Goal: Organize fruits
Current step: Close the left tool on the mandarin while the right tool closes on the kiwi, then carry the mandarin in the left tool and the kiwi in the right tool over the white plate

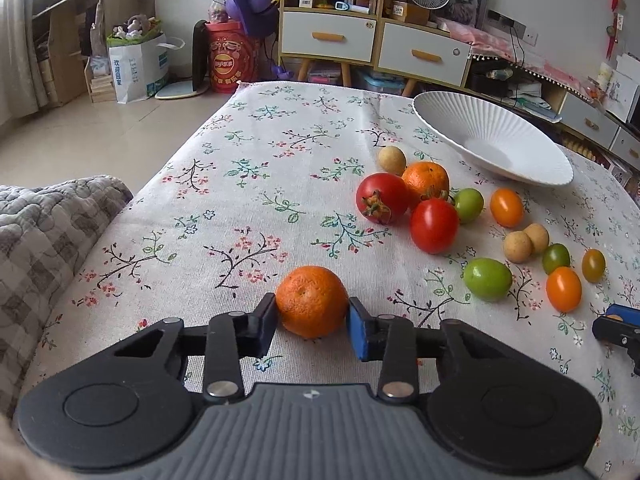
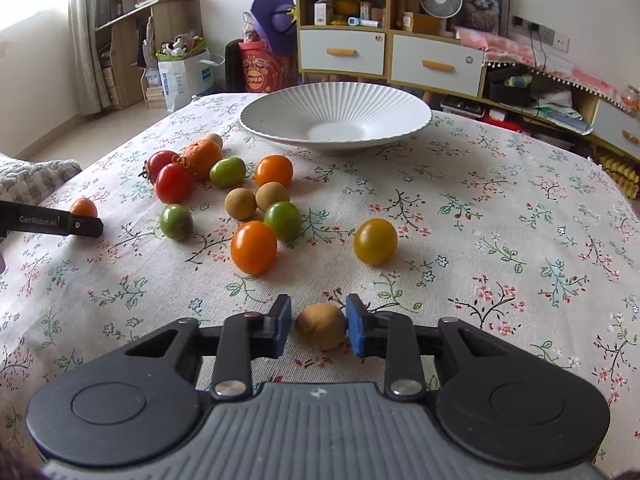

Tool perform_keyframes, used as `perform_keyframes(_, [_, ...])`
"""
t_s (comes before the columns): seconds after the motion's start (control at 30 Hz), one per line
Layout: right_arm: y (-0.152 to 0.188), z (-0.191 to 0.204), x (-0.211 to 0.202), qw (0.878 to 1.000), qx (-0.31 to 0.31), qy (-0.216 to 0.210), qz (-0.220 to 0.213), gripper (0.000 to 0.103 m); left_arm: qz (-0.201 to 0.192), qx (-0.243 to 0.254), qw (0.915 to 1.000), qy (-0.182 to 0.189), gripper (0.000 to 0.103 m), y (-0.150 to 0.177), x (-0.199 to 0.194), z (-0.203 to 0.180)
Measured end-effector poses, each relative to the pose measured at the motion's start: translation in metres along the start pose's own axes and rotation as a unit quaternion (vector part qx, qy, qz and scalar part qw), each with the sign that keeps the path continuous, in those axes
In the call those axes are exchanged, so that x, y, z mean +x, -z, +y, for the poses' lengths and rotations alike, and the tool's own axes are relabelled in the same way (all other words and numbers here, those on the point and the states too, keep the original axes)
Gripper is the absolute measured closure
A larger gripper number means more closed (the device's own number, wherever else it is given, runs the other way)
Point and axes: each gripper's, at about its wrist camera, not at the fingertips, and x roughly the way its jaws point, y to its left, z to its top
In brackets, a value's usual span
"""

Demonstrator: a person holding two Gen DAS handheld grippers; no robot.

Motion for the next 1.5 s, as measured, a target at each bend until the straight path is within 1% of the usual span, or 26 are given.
perform_keyframes(0.13, [-0.002, -0.002, 0.0, 1.0, 0.013, -0.009, -0.001, 0.079, -0.002, -0.005, 1.0, 0.002, 0.07, 0.0, 0.0, 0.001])
perform_keyframes(0.27, [-0.005, 0.001, -0.002, 1.0, 0.007, -0.014, -0.007, 0.079, -0.004, -0.018, 0.9998, 0.012, 0.07, -0.003, -0.002, 0.003])
perform_keyframes(0.5, [-0.02, 0.002, -0.003, 0.999, 0.015, -0.032, -0.002, 0.079, -0.008, -0.017, 0.9995, 0.024, 0.07, -0.012, -0.007, -0.005])
perform_keyframes(0.7, [-0.035, 0.005, 0.001, 0.999, 0.022, -0.041, 0.003, 0.079, -0.021, 0.007, 0.9992, 0.032, 0.07, -0.023, -0.013, -0.025])
perform_keyframes(0.87, [-0.045, 0.007, 0.003, 0.999, 0.028, -0.042, 0.007, 0.079, -0.014, 0.015, 0.9985, 0.05, 0.07, -0.031, -0.012, -0.041])
perform_keyframes(0.97, [-0.051, 0.005, 0.003, 0.998, 0.036, -0.041, 0.011, 0.079, -0.016, 0.029, 0.9979, 0.056, 0.07, -0.036, -0.011, -0.053])
perform_keyframes(1.07, [-0.06, 0.001, 0.002, 0.998, 0.043, -0.045, 0.018, 0.079, -0.017, 0.043, 0.997, 0.062, 0.07, -0.041, -0.011, -0.062])
perform_keyframes(1.2, [-0.075, -0.006, 0.006, 0.998, 0.042, -0.043, 0.021, 0.079, -0.013, 0.048, 0.9962, 0.071, 0.07, -0.05, -0.006, -0.069])
perform_keyframes(1.33, [-0.094, -0.015, 0.016, 0.998, 0.044, -0.043, 0.013, 0.079, -0.009, 0.057, 0.9952, 0.079, 0.07, -0.06, 0.002, -0.082])
perform_keyframes(1.5, [-0.116, -0.03, 0.035, 0.996, 0.06, -0.059, 0.004, 0.079, -0.009, 0.061, 0.9935, 0.095, 0.07, -0.076, 0.016, -0.098])
